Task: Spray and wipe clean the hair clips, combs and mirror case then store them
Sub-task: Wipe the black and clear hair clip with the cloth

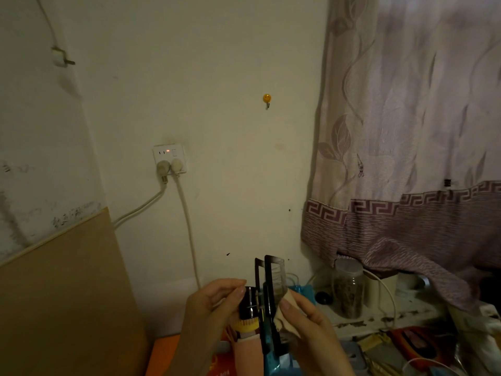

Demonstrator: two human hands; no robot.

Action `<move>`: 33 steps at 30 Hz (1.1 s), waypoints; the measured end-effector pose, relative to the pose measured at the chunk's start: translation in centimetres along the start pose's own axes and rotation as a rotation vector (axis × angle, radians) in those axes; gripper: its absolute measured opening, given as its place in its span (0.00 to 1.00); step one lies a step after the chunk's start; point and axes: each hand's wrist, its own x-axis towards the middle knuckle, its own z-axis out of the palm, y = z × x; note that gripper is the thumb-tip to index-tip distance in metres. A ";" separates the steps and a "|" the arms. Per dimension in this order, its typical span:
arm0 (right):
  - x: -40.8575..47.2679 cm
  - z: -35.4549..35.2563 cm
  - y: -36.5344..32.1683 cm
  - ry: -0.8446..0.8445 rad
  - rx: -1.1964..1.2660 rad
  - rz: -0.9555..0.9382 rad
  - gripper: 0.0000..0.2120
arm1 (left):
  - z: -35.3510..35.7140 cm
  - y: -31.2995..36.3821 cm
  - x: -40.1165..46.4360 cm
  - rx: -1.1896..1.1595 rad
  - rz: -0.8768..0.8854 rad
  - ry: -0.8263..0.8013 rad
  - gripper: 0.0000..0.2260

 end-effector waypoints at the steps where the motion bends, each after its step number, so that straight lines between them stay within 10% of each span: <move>1: 0.1 -0.1 0.2 0.003 0.008 0.001 0.16 | 0.0 0.0 0.0 0.010 -0.013 -0.015 0.08; 26: 0.0 -0.7 0.2 0.156 -0.192 -0.286 0.18 | 1.4 -0.1 -0.3 0.096 -0.053 -0.329 0.40; 33: -0.1 -0.6 -0.2 0.129 -0.260 -0.320 0.15 | 1.3 0.1 -0.1 0.127 -0.044 -0.372 0.35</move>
